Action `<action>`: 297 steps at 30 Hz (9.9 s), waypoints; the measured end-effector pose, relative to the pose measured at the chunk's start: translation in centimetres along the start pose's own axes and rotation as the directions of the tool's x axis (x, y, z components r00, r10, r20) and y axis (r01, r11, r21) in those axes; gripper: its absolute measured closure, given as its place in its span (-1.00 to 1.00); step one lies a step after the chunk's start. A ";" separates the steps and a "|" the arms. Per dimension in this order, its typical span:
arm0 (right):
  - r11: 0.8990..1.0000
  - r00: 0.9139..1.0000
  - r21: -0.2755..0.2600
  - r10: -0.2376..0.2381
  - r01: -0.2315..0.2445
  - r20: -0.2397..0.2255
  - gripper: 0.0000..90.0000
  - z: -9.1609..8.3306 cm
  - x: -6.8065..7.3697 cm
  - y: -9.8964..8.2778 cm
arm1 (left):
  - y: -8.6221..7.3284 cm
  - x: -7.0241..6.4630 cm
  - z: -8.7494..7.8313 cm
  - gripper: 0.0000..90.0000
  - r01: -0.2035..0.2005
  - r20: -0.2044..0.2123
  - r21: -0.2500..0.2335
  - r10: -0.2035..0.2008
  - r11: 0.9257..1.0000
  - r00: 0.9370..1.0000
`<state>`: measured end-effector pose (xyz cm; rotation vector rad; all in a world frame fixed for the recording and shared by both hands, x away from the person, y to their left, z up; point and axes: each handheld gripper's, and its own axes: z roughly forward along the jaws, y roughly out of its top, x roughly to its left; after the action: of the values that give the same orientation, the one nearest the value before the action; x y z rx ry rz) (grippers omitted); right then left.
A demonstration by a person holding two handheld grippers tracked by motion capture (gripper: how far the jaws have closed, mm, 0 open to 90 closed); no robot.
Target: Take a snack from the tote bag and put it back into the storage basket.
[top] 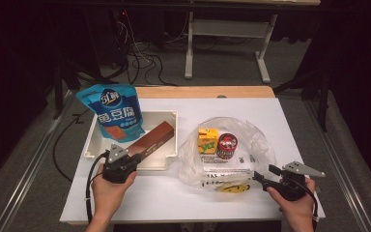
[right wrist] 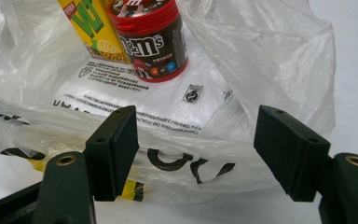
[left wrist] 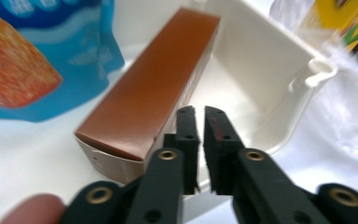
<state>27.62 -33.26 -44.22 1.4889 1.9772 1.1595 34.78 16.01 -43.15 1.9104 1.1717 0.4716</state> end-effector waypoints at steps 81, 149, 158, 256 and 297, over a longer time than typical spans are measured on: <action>1.000 1.000 0.025 -0.001 0.000 0.007 -0.27 0.6 0.2 -0.1 | 7.1 -5.1 10.8 1.00 0.085 -0.034 0.038 -0.084 0.996 0.996; 0.996 0.999 -0.093 -0.005 0.009 0.046 -0.28 4.7 7.6 6.4 | 1.3 0.0 -0.8 -1.00 0.126 0.115 -0.144 -0.110 0.981 0.987; 0.996 0.999 -0.092 0.017 -0.014 0.033 -0.36 6.9 9.0 7.6 | 1.1 0.2 -0.7 -0.99 0.116 0.083 -0.135 -0.106 0.984 0.991; 0.989 0.995 -0.107 -0.099 0.102 0.029 -0.34 10.0 12.9 12.0 | 2.4 -3.2 -0.7 -0.74 -0.018 0.284 -0.256 0.093 0.967 0.954; 0.981 0.977 -0.141 -0.152 0.132 -0.147 -0.34 4.9 14.1 12.3 | 5.4 -13.4 5.2 -0.22 -0.210 0.287 -0.311 0.302 0.927 0.909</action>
<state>33.49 -17.32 -34.91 1.2026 2.0293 1.3517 34.59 0.94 -40.53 1.8187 0.6026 0.4091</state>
